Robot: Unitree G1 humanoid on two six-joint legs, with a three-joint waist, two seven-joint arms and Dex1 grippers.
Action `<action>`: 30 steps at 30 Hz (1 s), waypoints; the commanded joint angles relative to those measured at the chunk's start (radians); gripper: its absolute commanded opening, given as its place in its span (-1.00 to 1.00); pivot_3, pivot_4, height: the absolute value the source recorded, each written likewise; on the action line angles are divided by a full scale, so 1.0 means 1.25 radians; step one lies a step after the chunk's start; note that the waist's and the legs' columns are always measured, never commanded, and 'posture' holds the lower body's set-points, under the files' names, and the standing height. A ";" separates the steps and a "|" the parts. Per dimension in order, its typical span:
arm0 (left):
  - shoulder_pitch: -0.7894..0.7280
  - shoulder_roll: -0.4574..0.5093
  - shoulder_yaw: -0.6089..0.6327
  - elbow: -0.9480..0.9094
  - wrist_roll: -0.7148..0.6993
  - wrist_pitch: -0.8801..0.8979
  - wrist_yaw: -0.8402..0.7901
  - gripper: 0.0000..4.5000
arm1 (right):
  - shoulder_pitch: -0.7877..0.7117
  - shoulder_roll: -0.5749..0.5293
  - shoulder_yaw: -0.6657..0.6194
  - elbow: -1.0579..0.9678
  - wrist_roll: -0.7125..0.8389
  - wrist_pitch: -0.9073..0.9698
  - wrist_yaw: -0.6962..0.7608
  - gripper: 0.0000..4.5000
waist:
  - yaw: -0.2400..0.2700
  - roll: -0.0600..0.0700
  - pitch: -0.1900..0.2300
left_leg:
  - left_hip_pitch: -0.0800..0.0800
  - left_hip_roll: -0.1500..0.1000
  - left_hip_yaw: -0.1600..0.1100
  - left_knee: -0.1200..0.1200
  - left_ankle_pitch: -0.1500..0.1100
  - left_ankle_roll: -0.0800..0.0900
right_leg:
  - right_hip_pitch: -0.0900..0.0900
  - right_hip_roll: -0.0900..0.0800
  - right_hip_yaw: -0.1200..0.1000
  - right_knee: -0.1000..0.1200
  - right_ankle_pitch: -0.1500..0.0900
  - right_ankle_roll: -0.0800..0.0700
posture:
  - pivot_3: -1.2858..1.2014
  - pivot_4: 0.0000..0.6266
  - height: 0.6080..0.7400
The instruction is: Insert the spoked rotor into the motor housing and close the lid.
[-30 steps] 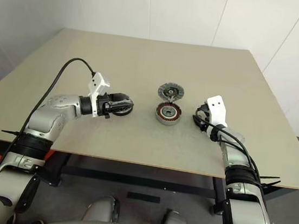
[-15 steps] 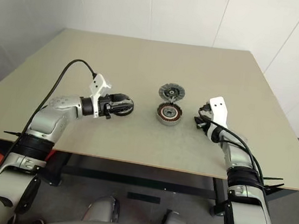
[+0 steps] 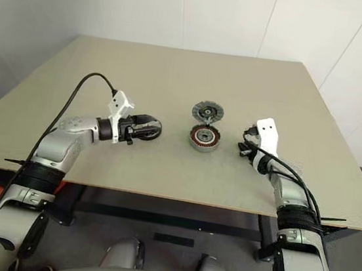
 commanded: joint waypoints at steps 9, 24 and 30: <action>0.000 0.022 0.008 -0.028 -0.005 -0.009 -0.017 0.06 | -0.045 0.067 0.123 -0.267 0.006 0.094 0.033 -0.73 | 0.001 0.000 0.000 | 0.001 0.001 0.000 -0.002 0.000 -0.001 | 0.000 0.001 0.000 0.000 0.000 0.000 | 0.03 -1.00 1.00; 0.005 0.047 0.002 -0.025 0.008 -0.021 -0.022 0.06 | -0.115 0.130 0.132 -0.072 -0.020 -0.014 0.014 -0.73 | 0.001 0.000 0.000 | 0.000 0.000 0.001 -0.003 0.001 -0.001 | -0.002 0.001 0.001 0.000 0.000 0.000 | 0.03 -1.00 1.00; 0.002 0.053 0.009 -0.021 0.013 -0.023 -0.024 0.06 | -0.104 0.125 0.133 -0.042 -0.028 -0.025 0.009 -0.73 | 0.001 0.000 0.000 | 0.000 0.000 0.001 -0.003 0.001 -0.002 | -0.003 0.001 0.001 0.000 0.000 0.000 | 0.03 -1.00 1.00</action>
